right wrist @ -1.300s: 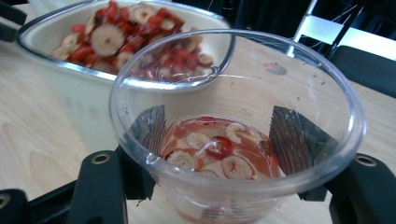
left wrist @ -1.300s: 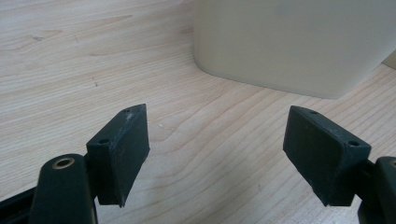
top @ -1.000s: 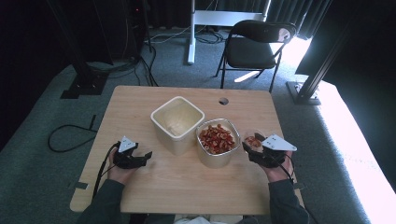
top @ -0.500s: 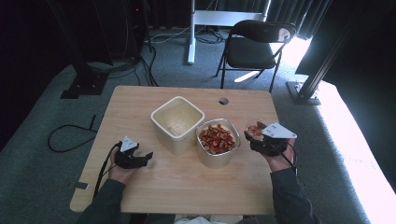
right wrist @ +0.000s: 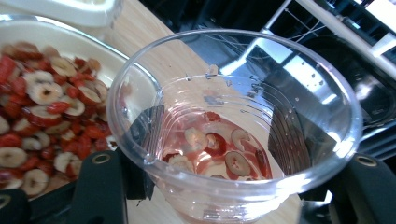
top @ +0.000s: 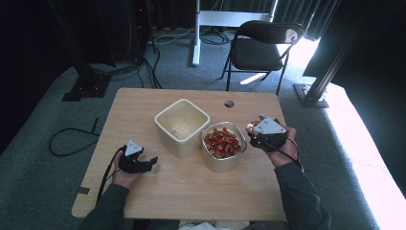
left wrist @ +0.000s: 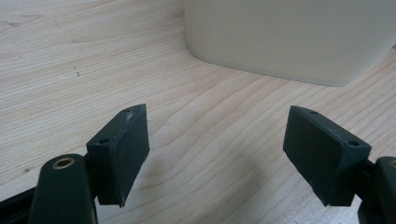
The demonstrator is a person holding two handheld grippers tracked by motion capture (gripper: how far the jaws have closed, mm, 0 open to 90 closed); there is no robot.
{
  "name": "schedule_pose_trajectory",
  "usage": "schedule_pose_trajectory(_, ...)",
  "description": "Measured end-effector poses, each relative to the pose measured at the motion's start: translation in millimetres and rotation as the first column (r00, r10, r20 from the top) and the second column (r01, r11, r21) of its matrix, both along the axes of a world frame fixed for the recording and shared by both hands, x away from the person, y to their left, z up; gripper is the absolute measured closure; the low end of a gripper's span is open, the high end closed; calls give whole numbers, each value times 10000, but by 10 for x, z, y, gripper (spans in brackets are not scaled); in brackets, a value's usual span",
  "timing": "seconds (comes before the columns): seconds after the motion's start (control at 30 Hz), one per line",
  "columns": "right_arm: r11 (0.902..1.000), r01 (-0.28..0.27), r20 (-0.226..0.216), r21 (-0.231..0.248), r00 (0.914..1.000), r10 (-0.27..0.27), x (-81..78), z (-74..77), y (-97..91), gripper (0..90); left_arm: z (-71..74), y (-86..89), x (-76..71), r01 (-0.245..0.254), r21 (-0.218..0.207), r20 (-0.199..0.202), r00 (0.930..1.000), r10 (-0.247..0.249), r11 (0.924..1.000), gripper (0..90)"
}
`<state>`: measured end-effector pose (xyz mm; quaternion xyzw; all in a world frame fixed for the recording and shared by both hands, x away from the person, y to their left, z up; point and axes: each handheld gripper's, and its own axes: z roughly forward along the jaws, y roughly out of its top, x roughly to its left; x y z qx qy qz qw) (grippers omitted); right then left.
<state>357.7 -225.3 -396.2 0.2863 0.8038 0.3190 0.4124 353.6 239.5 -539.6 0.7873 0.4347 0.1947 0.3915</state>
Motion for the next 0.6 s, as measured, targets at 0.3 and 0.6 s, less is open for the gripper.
schedule_pose_trajectory(0.3, 9888, 58, 179, -1493, 9998, -32, 68, 54, 140, 362, -8, -13, 4, 32, 16, -17, 10000, -32, 10000, 232)
schedule_pose_trajectory(0.6, 9332, 2, 495, -3594, 9986, 189, 122, 85, 338, 360, -8, -19, 4, 67, 43, -37, 10000, -67, 10000, 232)
